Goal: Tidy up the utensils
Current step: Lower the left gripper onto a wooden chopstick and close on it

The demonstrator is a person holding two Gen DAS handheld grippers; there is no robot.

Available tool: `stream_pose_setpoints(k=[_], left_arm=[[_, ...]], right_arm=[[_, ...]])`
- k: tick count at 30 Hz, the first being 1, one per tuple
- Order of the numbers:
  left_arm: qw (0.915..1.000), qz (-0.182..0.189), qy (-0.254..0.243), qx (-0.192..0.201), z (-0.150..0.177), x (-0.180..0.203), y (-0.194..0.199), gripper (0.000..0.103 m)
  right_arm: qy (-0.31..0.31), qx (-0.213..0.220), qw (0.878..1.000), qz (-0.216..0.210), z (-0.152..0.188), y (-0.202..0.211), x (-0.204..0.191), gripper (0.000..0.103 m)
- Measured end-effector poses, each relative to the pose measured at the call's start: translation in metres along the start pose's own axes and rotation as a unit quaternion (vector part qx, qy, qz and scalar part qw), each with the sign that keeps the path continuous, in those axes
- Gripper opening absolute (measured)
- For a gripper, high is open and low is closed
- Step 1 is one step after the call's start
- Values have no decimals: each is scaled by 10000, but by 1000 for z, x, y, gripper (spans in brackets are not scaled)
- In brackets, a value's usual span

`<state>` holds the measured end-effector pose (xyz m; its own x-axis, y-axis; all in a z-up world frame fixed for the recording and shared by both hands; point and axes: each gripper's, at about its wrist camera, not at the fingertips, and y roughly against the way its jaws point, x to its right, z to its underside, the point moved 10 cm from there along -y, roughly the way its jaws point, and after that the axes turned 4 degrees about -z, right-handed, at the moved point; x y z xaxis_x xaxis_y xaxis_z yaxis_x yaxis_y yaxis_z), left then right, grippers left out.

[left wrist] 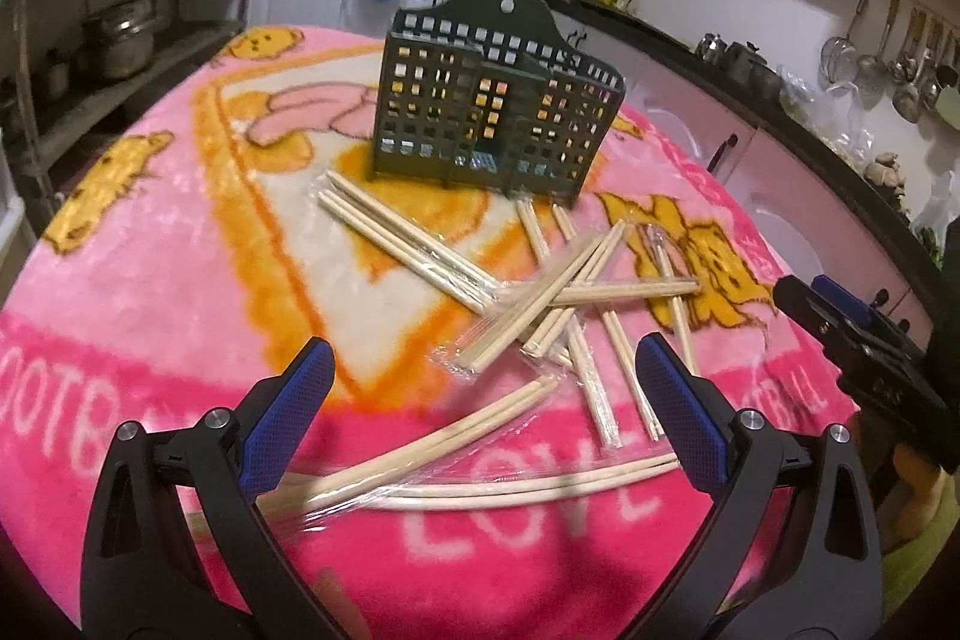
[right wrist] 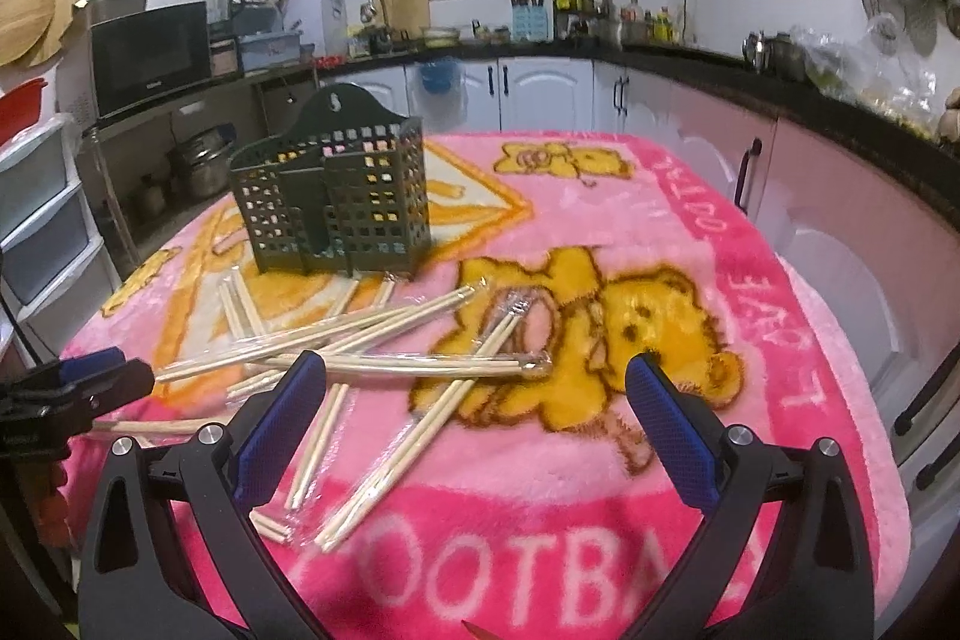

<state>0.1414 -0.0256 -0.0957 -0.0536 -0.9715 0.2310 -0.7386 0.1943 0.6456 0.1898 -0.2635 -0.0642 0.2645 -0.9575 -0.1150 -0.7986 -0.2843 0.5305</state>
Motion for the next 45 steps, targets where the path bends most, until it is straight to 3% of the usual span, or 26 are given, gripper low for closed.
stream_pose_setpoints(k=[7, 12, 16, 21, 29, 35, 41, 43, 45], left_arm=[[9991, 147, 217, -335, -4, -3, -17, 86], [9961, 321, 478, -675, 5, -4, -29, 65], [9955, 367, 545, -679, 4, -3, -30, 60], [9947, 465, 584, -708, 0, -2, -30, 39], [9939, 519, 599, -771, -3, -1, -35, 16], [9950, 526, 530, -665, -17, -2, -33, 10], [9967, 497, 349, -544, -31, 2, -31, 3], [9971, 485, 294, -512, -35, 3, -31, 3], [9975, 469, 234, -482, -38, 5, -30, 2]], right_arm=[[-205, -366, 9991, -89, -2, -24, 12, 97], [-343, -538, 9978, -166, -2, -38, 15, 97], [-536, -734, 9955, -256, 1, -51, 19, 97], [-783, -944, 9919, -320, 7, -66, 27, 95], [-1584, -1375, 9750, -727, 23, -88, 39, 68], [-1760, -1371, 9718, -766, 24, -91, 44, 54], [-1875, -1372, 9679, -955, 22, -95, 47, 27], [-1919, -1338, 9657, -1128, 19, -94, 44, 12], [-1880, -1244, 9667, -1209, 14, -91, 41, 9]])
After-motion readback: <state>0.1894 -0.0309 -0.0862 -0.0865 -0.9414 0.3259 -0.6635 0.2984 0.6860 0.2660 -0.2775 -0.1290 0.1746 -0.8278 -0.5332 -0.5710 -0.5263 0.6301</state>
